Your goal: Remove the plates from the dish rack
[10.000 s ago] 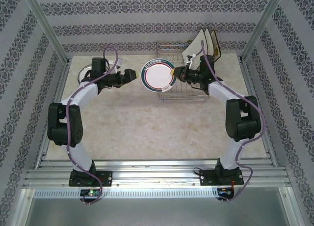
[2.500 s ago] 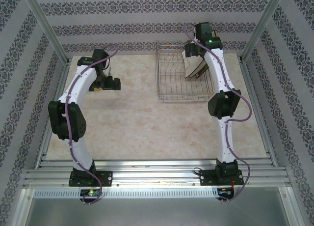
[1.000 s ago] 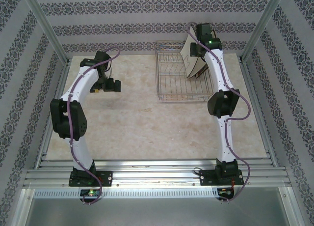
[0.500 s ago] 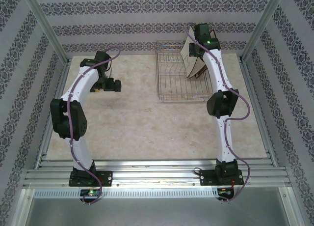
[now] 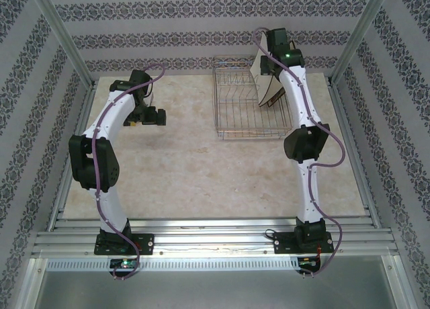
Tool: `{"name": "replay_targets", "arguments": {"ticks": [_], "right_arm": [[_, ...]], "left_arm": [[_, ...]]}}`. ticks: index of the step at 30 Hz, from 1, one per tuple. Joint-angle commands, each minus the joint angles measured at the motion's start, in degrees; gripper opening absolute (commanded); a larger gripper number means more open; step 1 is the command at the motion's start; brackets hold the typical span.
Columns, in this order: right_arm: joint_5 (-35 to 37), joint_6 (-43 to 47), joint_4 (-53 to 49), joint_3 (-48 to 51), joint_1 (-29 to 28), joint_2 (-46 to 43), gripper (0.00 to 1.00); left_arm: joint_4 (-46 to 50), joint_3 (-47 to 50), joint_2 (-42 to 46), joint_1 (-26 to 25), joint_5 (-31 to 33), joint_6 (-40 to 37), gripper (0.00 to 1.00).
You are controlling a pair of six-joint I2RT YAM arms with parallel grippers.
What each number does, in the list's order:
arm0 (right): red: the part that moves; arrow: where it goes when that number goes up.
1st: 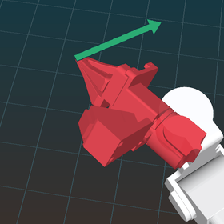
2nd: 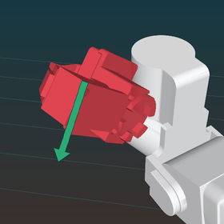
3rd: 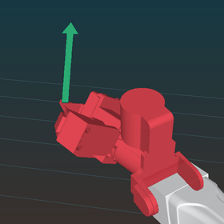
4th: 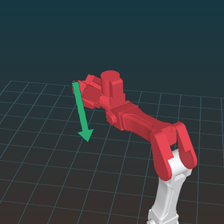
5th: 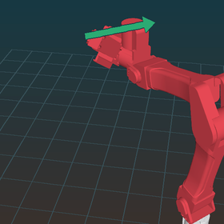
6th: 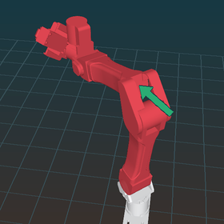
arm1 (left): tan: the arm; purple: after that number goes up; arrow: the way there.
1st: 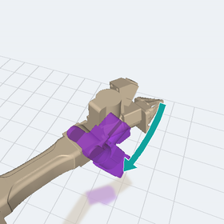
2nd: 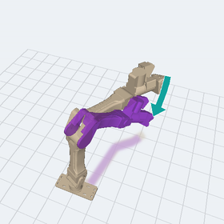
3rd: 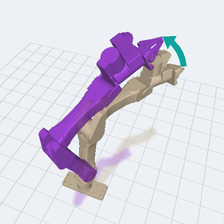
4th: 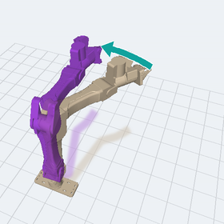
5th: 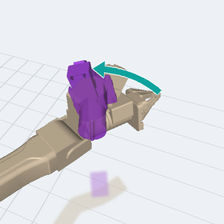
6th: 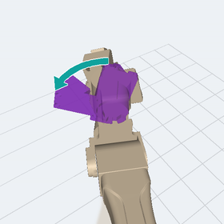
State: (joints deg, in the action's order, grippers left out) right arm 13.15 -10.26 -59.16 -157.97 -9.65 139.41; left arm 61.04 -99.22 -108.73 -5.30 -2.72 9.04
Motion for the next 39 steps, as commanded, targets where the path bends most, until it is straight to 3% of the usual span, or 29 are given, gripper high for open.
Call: {"name": "replay_targets", "arguments": {"ticks": [1, 10, 18, 21, 26, 33, 39], "right_arm": [[2.9, 0.3, 7.5, -2.3, -0.8, -8.7, 0.0], [4.8, 2.0, 6.2, -2.3, -0.8, -13.1, 0.0], [0.6, 0.2, 5.1, 0.1, -0.6, -17.2, 0.0], [-4.6, -2.7, 6.0, 2.8, 0.2, -19.2, 0.0], [-20.1, -9.6, 10.9, 12.2, 3.3, -24.8, 0.0], [-45.9, -25.2, 41.6, 48.5, 7.2, -40.0, 0.0], [-58.4, -43.7, 74.6, 74.5, 7.0, -46.6, 0.0]], "left_arm": [[-0.4, -0.6, -0.3, -0.8, 1.0, -0.2, 1.0], [0.1, -1.3, -1.0, -0.8, 1.5, -0.2, 1.0], [0.3, -1.1, -0.9, -0.8, 1.7, -0.1, 1.0], [0.1, -0.9, -0.8, -0.8, 1.4, -0.1, 1.0], [-0.3, -0.7, -1.1, -0.8, 1.1, -0.3, 1.0], [-0.6, -1.0, -1.9, -0.8, 1.4, -0.8, 0.99], [-1.8, -1.1, -2.4, -0.8, 1.5, -0.8, 1.0]]}}
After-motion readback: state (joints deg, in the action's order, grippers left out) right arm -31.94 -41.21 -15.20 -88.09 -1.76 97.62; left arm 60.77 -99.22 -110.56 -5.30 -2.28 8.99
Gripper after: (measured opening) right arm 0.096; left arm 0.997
